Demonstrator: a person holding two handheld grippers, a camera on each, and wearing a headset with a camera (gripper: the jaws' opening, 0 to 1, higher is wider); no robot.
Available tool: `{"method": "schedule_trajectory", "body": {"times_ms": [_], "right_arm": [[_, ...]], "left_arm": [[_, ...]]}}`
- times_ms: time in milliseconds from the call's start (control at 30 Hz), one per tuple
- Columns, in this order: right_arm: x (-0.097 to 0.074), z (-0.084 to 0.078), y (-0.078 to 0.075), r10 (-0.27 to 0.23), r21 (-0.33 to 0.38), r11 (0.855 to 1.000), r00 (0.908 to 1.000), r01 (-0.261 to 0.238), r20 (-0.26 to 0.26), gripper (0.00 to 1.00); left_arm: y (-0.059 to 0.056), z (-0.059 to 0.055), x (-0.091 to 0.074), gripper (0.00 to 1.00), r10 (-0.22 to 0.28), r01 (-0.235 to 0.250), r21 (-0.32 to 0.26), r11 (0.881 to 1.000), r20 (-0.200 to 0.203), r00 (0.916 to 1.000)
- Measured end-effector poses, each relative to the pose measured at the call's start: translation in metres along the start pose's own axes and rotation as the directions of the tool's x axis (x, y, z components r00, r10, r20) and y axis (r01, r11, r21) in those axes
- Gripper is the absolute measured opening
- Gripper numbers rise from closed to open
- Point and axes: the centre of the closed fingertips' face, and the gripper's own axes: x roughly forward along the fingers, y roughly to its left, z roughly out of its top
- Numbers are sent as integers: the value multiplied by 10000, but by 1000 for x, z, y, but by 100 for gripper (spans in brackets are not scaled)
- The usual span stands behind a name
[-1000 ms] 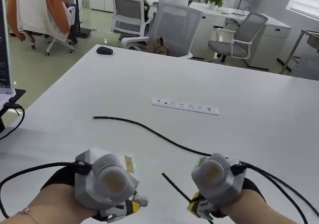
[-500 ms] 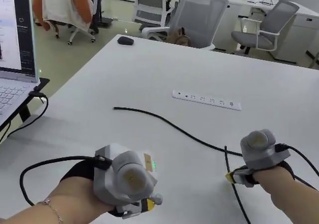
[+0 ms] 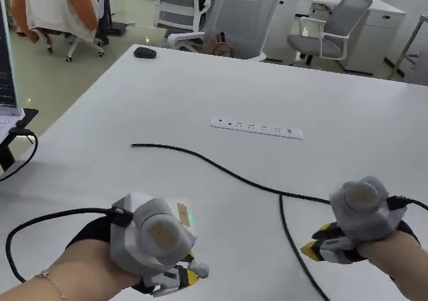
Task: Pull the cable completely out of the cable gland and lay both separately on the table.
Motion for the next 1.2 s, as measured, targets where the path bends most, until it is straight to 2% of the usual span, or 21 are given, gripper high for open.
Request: {"method": "schedule_trajectory", "body": {"times_ms": [67, 133, 200, 267, 300, 400, 433, 467, 500, 533, 567, 600, 667, 733, 767, 800, 867, 967, 1067, 1100, 1200], "right_arm": [[-16, -1, 22, 214, -357, 9991, 9996, -208, 169, 24], [-30, -4, 43, 378, -507, 9980, 9990, -366, 237, 24], [-41, -5, 58, 403, -488, 9981, 9983, -383, 418, 24], [-49, -3, 68, 384, -384, 9986, 9970, -359, 671, 24], [-55, 2, 76, 384, 146, 9991, 9940, -401, 1029, 24], [-71, 20, 87, 387, 978, 9933, 9749, -614, 2193, 24], [-76, 28, 92, 629, 1632, 9800, 9550, -1140, 2897, 23], [-78, 30, 93, 640, 1958, 9718, 9461, -1315, 3174, 23], [-81, 27, 90, 425, 2088, 9712, 9459, -1147, 3218, 22], [-81, 24, 88, 351, 1985, 9750, 9506, -1003, 3083, 22], [-82, 15, 85, 27, 1725, 9838, 9650, -496, 2622, 22], [-83, 9, 85, -75, 1546, 9875, 9715, -301, 2371, 23], [-84, 5, 87, -133, 1658, 9858, 9732, -256, 2295, 23], [-88, 4, 89, -178, 1890, 9815, 9693, -299, 2454, 23], [-89, 3, 90, -199, 1937, 9806, 9685, -295, 2482, 23], [-89, 2, 92, -206, 1951, 9804, 9686, -290, 2476, 23], [-87, 0, 95, -183, 1930, 9808, 9722, -278, 2335, 23], [-86, -2, 97, -161, 1852, 9824, 9758, -251, 2180, 23], [-86, -2, 99, -102, 1819, 9829, 9774, -290, 2111, 23], [-85, -3, 100, -78, 1781, 9836, 9786, -296, 2056, 23], [-81, -8, 104, 98, 1635, 9858, 9852, -382, 1712, 23]], "left_arm": [[1, 4, 3, 17, -44, 58, -643, 9979, 219, 9998], [1, 5, 8, 17, -254, 266, -753, 9968, 171, 9995], [3, -1, 16, 17, -391, 376, -515, 9980, -270, 9989], [7, -8, 26, 17, -402, 415, 145, 9990, -848, 9956], [8, -9, 32, 17, -411, 416, 42, 9991, -851, 9955], [7, -16, 50, 17, -872, 818, -659, 9945, -824, 9928], [10, -19, 54, 17, -828, 774, -618, 9951, -899, 9925], [12, -25, 58, 17, -748, 704, -427, 9966, -1109, 9910], [14, -27, 61, 17, -740, 692, -483, 9964, -1052, 9917], [14, -32, 65, 17, -771, 667, -1004, 9927, -1036, 9916], [14, -35, 68, 17, -843, 695, -1465, 9868, -968, 9917], [15, -39, 71, 17, -892, 705, -1876, 9797, -932, 9916], [19, -45, 74, 17, -751, 565, -1645, 9848, -1091, 9912], [18, -54, 76, 18, -744, 552, -1447, 9879, -1312, 9886], [19, -48, 75, 18, -727, 623, -1223, 9905, -828, 9939], [20, -54, 73, 18, -723, 549, -1474, 9876, -1154, 9907], [15, -52, 70, 21, -1048, 874, -1549, 9841, -1080, 9886], [15, -49, 59, 31, -1117, 974, -1264, 9872, -1111, 9875], [23, -40, 36, 37, -698, 621, -797, 9949, -979, 9927], [23, -39, 33, 36, -705, 635, -728, 9953, -986, 9926], [13, -32, -1, 40, -977, 923, -659, 9936, -847, 9916]]}}
